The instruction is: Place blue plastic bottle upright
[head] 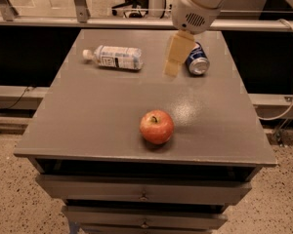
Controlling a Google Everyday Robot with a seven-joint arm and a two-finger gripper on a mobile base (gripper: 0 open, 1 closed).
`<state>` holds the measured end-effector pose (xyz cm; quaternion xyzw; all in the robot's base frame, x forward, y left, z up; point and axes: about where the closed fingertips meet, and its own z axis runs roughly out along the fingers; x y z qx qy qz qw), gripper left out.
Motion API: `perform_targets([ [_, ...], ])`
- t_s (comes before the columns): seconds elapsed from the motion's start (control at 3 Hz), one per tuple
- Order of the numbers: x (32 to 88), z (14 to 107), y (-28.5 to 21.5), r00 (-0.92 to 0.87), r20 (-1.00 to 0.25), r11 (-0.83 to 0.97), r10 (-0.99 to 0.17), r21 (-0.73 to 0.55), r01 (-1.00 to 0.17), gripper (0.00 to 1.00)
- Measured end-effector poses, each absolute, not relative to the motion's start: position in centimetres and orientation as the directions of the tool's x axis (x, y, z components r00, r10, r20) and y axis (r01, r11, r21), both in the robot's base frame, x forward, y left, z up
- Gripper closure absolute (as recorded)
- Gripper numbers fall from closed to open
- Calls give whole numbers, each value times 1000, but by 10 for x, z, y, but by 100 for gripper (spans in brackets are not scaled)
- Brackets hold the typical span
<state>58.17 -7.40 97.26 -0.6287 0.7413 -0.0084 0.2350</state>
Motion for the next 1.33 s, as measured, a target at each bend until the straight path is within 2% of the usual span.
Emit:
perform_targets([
  [0.33,600,975,-62,-106,-436,251,-894,-290,-924,0],
  [0.67,652,976,-19,-113,-590,291,-799,-216,-932,0],
  [1.0,687,972,16,-123,-662,295,-740,-155,-943,0],
  [1.33,710,957,48,-165,-655,308,-738,-109,-945,0],
])
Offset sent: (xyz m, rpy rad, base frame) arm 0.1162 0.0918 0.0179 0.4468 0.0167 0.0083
